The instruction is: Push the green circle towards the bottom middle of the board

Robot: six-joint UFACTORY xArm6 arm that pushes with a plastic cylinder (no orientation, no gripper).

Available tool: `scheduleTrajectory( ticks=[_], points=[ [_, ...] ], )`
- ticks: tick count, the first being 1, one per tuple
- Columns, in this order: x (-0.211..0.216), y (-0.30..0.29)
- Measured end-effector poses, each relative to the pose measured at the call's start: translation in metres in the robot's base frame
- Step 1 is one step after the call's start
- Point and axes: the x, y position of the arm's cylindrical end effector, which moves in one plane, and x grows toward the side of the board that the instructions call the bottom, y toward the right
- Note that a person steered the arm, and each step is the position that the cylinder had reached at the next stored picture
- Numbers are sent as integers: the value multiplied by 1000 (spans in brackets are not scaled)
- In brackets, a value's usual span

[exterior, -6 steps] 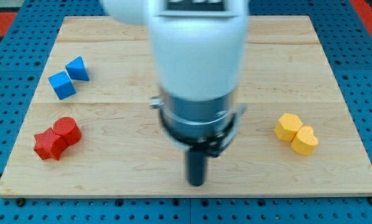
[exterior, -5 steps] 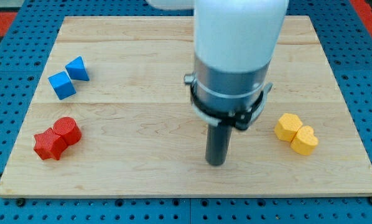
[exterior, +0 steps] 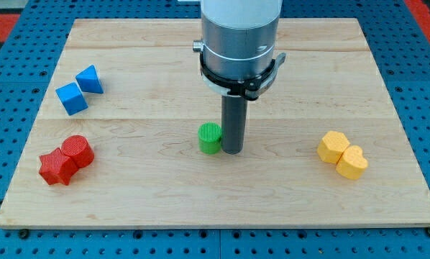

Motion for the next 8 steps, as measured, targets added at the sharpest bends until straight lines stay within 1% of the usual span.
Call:
scheduleTrajectory(
  ticks=[1,2,3,4,5,6,7,8],
  points=[
    [-31,10],
    [-53,-16],
    [-42,-31],
    [-10,-40],
    [1,-32],
    [-40,25],
    [-96,85],
    [-153,95]
  ],
)
